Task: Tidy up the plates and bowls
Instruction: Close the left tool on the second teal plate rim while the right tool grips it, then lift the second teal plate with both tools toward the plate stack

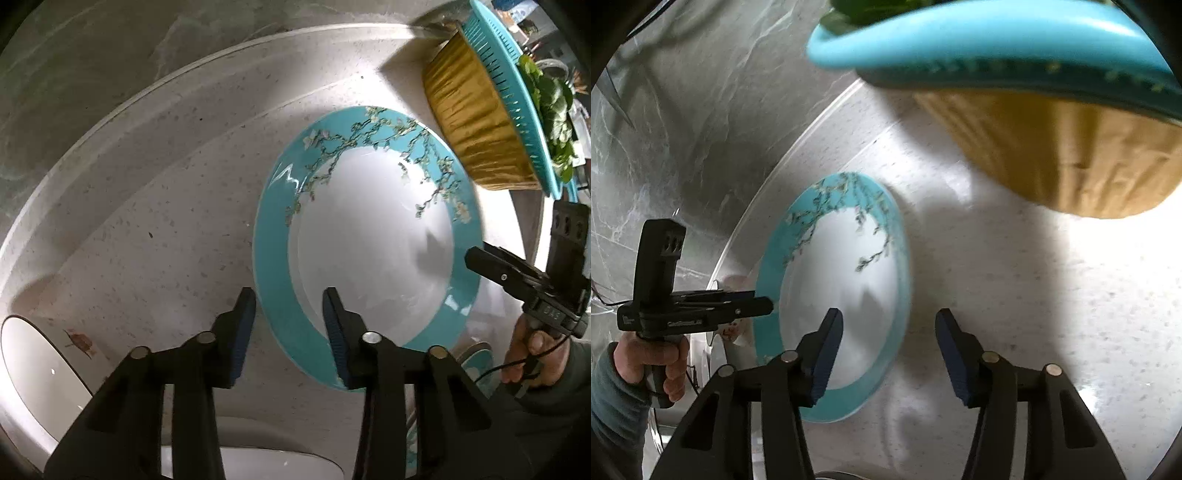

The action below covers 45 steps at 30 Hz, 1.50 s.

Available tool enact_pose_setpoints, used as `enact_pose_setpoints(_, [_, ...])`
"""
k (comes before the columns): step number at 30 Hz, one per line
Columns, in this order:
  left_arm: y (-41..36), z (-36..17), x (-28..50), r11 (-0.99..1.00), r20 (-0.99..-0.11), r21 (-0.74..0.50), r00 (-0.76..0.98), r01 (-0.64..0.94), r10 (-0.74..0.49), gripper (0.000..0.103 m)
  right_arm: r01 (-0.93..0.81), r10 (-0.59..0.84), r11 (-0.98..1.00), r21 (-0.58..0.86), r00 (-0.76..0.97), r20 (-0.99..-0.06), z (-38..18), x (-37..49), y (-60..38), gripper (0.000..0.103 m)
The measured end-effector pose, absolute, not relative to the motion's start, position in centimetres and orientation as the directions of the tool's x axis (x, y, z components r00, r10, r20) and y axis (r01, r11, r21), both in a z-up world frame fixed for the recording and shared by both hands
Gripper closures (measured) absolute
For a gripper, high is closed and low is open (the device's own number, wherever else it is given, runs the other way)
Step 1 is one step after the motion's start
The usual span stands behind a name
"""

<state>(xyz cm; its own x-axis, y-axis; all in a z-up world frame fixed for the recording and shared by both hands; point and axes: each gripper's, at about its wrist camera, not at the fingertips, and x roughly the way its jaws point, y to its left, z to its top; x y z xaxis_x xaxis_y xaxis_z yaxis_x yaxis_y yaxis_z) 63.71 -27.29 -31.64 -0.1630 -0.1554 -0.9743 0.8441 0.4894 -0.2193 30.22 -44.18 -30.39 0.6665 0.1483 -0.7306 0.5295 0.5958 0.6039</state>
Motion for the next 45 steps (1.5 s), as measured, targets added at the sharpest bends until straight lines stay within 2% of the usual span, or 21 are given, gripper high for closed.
enact_pose_setpoints(8, [-27.6,-32.5,63.8,0.497,-0.973,-0.224,-0.166,0.838,-0.157,0.071,0.539,0.121,0.581,0.610,0.684,-0.720,-30.5,31.0,-43.8,0.049])
enact_pose_setpoints(9, [-27.6,-32.6,63.7,0.497,-0.973,-0.224,-0.167,0.838,-0.157,0.074,0.540,0.116,0.579,0.611,0.688,-0.717,-30.5,31.1,-43.8,0.051])
enact_pose_setpoints(10, [-27.6,-32.7,63.7,0.496,-0.974,-0.221,-0.164,0.840,-0.156,0.075,0.541,0.109,0.577,0.612,0.692,-0.714,-30.6,31.3,-43.8,0.054])
enact_pose_setpoints(12, [-27.6,-33.0,63.7,0.501,-0.978,-0.200,-0.144,0.842,-0.149,0.079,0.544,0.113,0.575,0.611,0.687,-0.717,-31.0,31.6,-43.8,0.071])
enact_pose_setpoints(15, [-27.6,-33.3,63.6,0.517,-0.977,-0.206,-0.142,0.831,-0.161,0.081,0.561,0.099,0.554,0.615,0.690,-0.717,-31.3,31.4,-44.3,0.085])
enact_pose_setpoints(17, [-27.6,-33.5,63.4,0.513,-0.977,-0.202,-0.139,0.834,-0.160,0.081,0.567,0.094,0.549,0.614,0.688,-0.720,-31.4,31.3,-44.5,0.091])
enact_pose_setpoints(27, [-28.1,-33.3,62.7,0.533,-0.983,-0.162,-0.090,0.830,-0.159,0.082,0.558,0.099,0.555,0.617,0.692,-0.715,-31.7,30.8,-44.7,0.095])
enact_pose_setpoints(45, [-27.4,-31.8,60.8,0.527,-0.984,-0.134,-0.051,0.839,-0.169,0.084,0.555,0.096,0.565,0.611,0.691,-0.717,-31.7,30.6,-44.8,0.094])
